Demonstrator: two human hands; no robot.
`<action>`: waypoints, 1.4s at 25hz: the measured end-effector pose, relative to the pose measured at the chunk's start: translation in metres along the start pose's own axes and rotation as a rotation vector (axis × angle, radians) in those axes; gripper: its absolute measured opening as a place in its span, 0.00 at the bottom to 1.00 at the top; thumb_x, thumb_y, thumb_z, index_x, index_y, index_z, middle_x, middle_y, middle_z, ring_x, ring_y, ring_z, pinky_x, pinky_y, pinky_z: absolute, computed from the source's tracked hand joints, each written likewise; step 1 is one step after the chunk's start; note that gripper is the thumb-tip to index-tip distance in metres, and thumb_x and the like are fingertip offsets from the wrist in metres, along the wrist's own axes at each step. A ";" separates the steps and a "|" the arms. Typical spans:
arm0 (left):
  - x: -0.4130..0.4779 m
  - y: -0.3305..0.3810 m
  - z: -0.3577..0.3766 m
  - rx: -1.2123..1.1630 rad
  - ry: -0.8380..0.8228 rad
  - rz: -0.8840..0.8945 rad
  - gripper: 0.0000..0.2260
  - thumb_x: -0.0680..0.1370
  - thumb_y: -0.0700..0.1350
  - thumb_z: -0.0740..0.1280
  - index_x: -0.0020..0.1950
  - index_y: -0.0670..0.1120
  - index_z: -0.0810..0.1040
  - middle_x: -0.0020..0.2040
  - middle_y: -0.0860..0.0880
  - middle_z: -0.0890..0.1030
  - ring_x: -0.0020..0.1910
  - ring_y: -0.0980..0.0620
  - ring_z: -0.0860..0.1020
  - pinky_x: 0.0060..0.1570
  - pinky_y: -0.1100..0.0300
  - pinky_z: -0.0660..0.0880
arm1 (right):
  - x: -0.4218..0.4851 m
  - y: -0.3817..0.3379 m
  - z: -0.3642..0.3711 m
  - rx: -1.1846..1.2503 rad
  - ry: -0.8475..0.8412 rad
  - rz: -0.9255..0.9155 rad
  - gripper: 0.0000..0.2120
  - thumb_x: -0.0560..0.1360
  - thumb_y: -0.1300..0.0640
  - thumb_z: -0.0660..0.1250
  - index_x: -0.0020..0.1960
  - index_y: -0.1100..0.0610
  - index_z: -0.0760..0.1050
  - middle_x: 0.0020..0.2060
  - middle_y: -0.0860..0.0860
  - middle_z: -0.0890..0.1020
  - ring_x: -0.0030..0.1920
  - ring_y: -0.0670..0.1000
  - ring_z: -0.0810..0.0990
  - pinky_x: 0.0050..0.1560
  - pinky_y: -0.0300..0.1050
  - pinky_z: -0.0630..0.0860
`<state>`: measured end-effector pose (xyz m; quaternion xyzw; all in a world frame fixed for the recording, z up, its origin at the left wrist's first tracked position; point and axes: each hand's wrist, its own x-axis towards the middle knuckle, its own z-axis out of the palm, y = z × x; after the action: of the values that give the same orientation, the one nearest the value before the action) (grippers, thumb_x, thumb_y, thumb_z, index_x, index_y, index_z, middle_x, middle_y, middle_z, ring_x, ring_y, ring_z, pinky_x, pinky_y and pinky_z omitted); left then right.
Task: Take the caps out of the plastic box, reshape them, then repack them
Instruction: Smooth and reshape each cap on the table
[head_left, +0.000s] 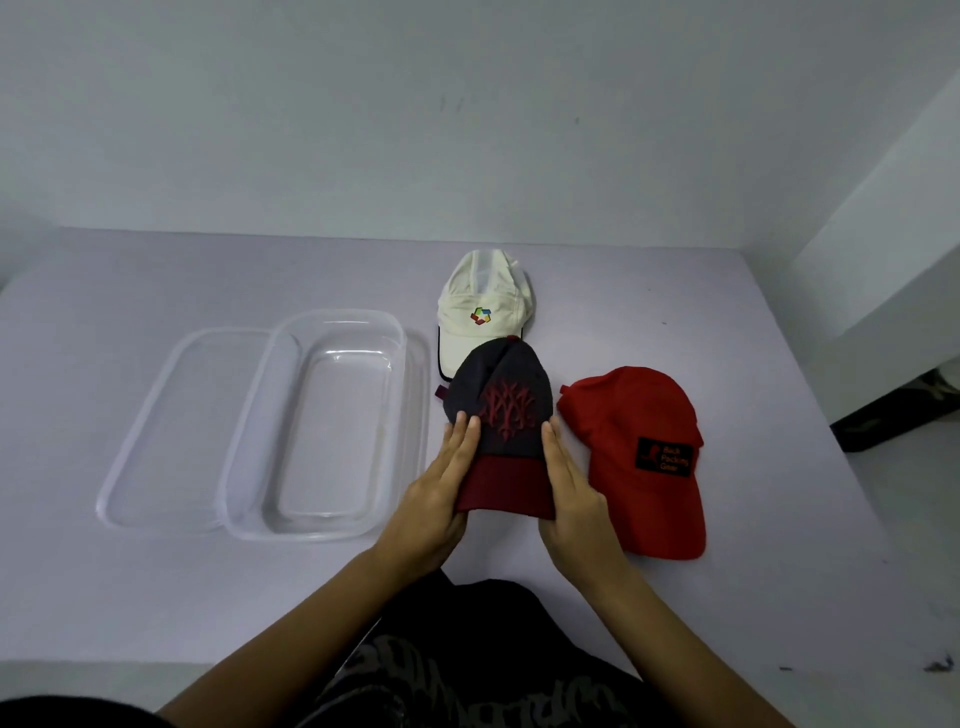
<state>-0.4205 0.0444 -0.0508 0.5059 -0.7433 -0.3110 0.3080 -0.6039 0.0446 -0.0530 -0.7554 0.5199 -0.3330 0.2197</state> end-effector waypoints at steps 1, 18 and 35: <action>0.000 0.002 0.000 -0.085 -0.025 -0.015 0.30 0.78 0.44 0.52 0.74 0.64 0.42 0.77 0.50 0.54 0.76 0.56 0.54 0.70 0.72 0.55 | -0.002 -0.001 -0.001 0.067 -0.022 0.019 0.41 0.68 0.72 0.61 0.74 0.51 0.47 0.74 0.54 0.57 0.67 0.57 0.72 0.61 0.36 0.73; -0.002 0.026 -0.007 -0.480 -0.082 -0.087 0.28 0.74 0.51 0.61 0.70 0.72 0.57 0.77 0.56 0.52 0.76 0.60 0.52 0.70 0.69 0.57 | 0.000 -0.012 -0.012 0.431 -0.184 0.087 0.35 0.74 0.65 0.55 0.75 0.47 0.44 0.77 0.51 0.47 0.76 0.44 0.47 0.74 0.41 0.53; 0.079 0.019 -0.059 -0.784 -0.002 -0.633 0.26 0.76 0.66 0.56 0.62 0.50 0.77 0.57 0.50 0.82 0.57 0.53 0.80 0.59 0.56 0.74 | -0.008 0.012 -0.007 -0.036 -0.138 -0.242 0.43 0.73 0.67 0.67 0.72 0.33 0.50 0.76 0.41 0.37 0.76 0.53 0.40 0.71 0.49 0.51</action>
<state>-0.4091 -0.0334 0.0121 0.5526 -0.3810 -0.6454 0.3645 -0.6185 0.0474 -0.0590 -0.8374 0.4145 -0.2948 0.1999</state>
